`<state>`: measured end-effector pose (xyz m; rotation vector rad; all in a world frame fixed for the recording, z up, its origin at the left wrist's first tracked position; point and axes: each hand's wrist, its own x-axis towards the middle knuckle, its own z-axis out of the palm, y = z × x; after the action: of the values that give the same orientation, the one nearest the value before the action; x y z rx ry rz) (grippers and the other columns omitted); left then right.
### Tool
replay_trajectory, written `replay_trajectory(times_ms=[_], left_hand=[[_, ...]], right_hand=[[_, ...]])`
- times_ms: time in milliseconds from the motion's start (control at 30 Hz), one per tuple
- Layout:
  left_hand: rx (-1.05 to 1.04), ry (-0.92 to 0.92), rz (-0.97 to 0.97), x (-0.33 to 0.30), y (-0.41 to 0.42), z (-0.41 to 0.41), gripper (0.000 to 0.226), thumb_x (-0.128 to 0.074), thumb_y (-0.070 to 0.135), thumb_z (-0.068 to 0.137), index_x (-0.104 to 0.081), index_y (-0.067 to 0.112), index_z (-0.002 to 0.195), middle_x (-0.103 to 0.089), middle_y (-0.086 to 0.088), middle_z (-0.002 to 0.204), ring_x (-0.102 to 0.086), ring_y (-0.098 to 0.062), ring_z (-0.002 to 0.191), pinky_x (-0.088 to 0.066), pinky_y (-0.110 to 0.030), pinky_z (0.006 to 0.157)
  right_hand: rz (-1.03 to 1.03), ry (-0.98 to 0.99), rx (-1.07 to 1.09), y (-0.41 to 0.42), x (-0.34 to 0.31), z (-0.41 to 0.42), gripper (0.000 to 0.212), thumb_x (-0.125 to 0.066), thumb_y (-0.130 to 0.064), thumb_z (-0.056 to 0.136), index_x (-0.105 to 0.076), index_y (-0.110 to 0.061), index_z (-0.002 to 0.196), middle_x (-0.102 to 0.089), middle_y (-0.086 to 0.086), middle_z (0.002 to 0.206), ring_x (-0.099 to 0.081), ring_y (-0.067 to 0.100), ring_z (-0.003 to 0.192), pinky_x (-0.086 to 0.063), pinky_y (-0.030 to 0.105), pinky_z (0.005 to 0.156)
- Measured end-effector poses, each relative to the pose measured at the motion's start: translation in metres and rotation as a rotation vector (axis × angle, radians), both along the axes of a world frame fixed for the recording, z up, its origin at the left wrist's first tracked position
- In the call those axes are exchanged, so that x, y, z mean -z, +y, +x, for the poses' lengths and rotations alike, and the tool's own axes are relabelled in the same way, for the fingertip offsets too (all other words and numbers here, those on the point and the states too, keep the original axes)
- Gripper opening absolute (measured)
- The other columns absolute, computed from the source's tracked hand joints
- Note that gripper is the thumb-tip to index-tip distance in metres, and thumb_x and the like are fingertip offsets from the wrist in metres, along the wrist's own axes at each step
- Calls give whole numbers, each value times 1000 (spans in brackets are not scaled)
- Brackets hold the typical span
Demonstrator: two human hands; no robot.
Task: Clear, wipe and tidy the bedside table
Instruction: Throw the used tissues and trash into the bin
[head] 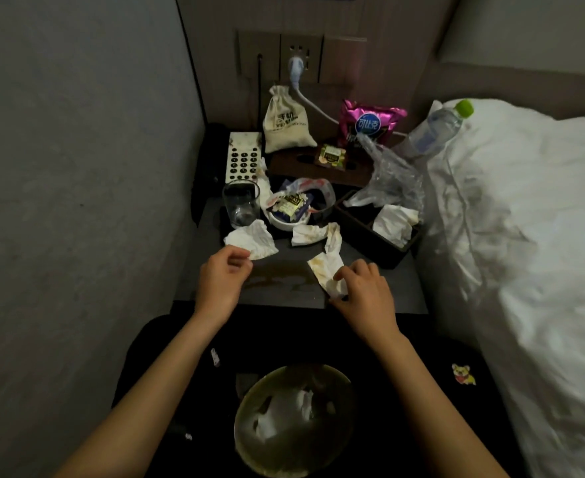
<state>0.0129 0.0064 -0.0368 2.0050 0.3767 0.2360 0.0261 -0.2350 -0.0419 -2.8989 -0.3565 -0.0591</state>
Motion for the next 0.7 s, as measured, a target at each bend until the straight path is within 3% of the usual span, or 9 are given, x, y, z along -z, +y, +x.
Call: replay_trajectory(times_ms=[200,400,533,633,700], left_hand=[[-44,18,232,6,21,29,31,-73,12,83,-63,13,112,-60,-8,110,-62,-25,96,-53,-44,86],[-77,89,281,12,32,51,44,-75,16,81,-58,11,121,-57,-14,120,-58,-33,108,-50,-49,91],[-72,94,239,12,29,58,44,-77,15,80,-58,9,119,-66,-10,104,-63,-29,97,-53,-46,85],[-88,56,228,12,24,59,35,-77,13,79,-63,12,110,-62,5,79,-64,-23,81,-50,-34,70],[-92,16,233,11,21,60,26,-76,12,80,-67,13,104,-63,4,78,-61,-16,74,-43,-26,64]], right_hand=[[-31,-12,2,-2,4,16,15,-60,-25,90,-64,-16,101,-56,1,106,-47,24,103,-41,34,82],[71,-61,0,-4,-6,36,7,-61,-17,88,-62,-11,85,-59,4,94,-49,26,95,-38,34,72],[70,5,-4,-1,-13,41,26,-66,-39,86,-60,-16,97,-57,2,102,-49,25,102,-36,34,76],[-58,99,-19,4,-9,33,52,-67,-58,77,-54,-19,109,-52,1,112,-46,24,110,-38,36,84],[-107,109,-26,5,-4,28,57,-65,-59,75,-51,-19,113,-50,1,116,-45,25,113,-39,37,88]])
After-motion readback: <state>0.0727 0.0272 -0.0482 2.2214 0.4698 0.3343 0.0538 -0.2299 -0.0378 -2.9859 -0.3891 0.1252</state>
